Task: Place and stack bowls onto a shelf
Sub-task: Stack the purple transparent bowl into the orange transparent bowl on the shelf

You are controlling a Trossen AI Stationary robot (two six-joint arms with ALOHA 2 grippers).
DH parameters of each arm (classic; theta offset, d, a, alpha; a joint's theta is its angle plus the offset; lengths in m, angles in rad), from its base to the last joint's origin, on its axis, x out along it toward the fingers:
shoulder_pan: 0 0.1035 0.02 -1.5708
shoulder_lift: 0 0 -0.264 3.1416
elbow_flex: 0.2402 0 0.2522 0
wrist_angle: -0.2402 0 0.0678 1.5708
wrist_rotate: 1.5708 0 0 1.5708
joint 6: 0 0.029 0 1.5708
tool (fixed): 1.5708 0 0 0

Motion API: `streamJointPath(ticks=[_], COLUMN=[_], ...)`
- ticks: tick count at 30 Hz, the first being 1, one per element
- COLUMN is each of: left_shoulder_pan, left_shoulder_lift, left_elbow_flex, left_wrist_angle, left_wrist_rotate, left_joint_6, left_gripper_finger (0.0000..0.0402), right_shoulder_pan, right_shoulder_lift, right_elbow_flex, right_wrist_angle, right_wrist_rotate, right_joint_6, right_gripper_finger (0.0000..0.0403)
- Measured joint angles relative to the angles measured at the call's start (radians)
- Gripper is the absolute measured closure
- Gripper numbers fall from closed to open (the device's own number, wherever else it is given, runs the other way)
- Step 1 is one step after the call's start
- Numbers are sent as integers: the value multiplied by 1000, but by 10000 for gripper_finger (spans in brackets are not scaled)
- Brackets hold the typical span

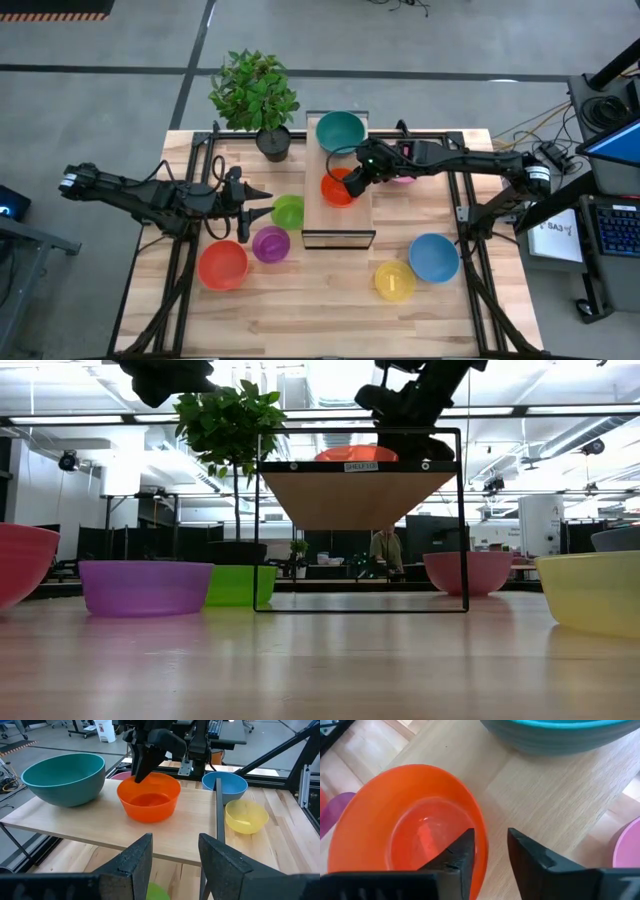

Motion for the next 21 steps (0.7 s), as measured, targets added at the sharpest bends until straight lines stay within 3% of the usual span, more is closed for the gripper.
streamJointPath(ticks=[8,13,21], left_shoulder_pan=[0,0,-27], left_shoulder_lift=[0,0,52], left_elbow_flex=[-12,-52,-77], left_wrist_angle=[0,0,-14], left_wrist_rotate=[0,13,148], left_joint_6=[-48,-191,-472], left_gripper_finger=[258,258,258], right_shoulder_pan=[0,0,98], right_shoulder_lift=[-54,-120,-208], right_elbow_flex=[0,0,-19], right_wrist_angle=[1,4,55], right_wrist_rotate=[0,0,64], right_joint_6=[-14,-50,-212], right_gripper_finger=[273,276,279])
